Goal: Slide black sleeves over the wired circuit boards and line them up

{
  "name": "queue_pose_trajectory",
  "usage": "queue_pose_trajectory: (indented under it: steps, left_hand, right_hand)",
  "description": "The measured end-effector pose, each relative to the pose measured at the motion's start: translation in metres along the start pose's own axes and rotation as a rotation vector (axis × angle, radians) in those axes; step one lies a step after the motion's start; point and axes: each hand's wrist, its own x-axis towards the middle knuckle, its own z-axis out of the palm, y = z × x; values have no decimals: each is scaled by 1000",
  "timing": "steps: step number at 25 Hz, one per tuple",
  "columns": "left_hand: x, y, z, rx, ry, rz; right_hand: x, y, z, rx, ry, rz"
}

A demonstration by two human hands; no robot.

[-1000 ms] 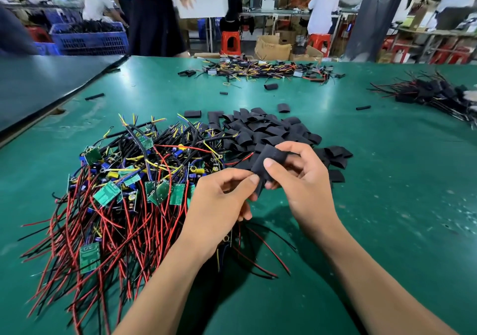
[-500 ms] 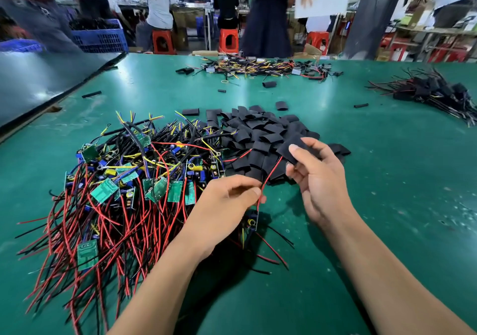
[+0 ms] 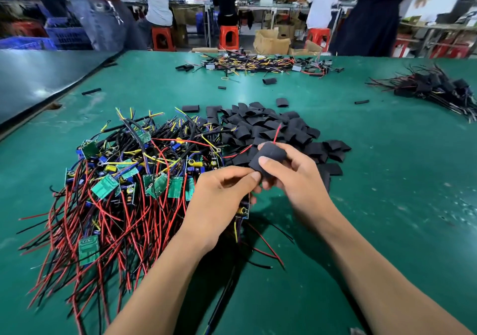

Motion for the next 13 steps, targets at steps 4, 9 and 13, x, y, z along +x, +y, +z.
queue_pose_trajectory:
  steps: [4, 9, 13]
  left_hand:
    - [1, 2, 0, -131, 2, -109]
    - [4, 2, 0, -209, -33, -233]
    - [1, 1, -1, -200, -139, -231]
  right_hand:
    - [4, -2, -5, 118, 97, 44]
    - [12, -5, -14, 401, 234, 155]
    - [13, -6, -16, 391, 254, 172]
